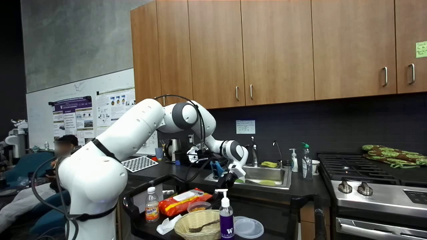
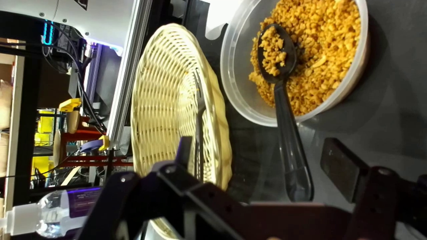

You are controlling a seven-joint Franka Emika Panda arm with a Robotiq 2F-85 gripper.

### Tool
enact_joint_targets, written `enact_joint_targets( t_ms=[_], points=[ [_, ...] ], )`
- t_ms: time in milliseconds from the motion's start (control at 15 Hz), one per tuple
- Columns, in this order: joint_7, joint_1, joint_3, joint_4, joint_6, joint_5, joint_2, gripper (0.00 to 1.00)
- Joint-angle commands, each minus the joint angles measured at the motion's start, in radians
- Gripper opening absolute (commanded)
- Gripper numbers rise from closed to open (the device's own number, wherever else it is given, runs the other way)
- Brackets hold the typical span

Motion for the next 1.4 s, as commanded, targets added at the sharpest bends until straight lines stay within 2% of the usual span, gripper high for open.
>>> enact_joint_targets(
  t_ms=[0, 67, 200, 267, 333, 467, 600, 733, 1133, 1333],
  points=[
    [0.019, -0.002, -0.006, 0.017, -0.032, 0.016, -0.004, 0.87],
    [0.019, -0.003, -0.006, 0.019, -0.033, 0.016, -0.005, 0.74],
    [0.019, -0.005, -0.007, 0.02, -0.037, 0.017, -0.005, 0.76],
    [0.019, -0.006, -0.007, 0.021, -0.039, 0.018, -0.006, 0.71],
    [0.019, -0.007, -0.007, 0.023, -0.042, 0.018, -0.005, 0.7],
    [0.019, -0.008, -0.007, 0.03, -0.048, 0.018, -0.004, 0.51],
    [0.019, -0.009, -0.007, 0.035, -0.052, 0.018, -0.002, 0.46],
    [0.019, -0.009, -0.006, 0.04, -0.055, 0.019, -0.001, 0.48],
    [0.019, -0.009, -0.004, 0.04, -0.053, 0.023, 0.002, 0.46],
    [0.019, -0.01, -0.003, 0.037, -0.052, 0.029, 0.004, 0.58]
  ],
)
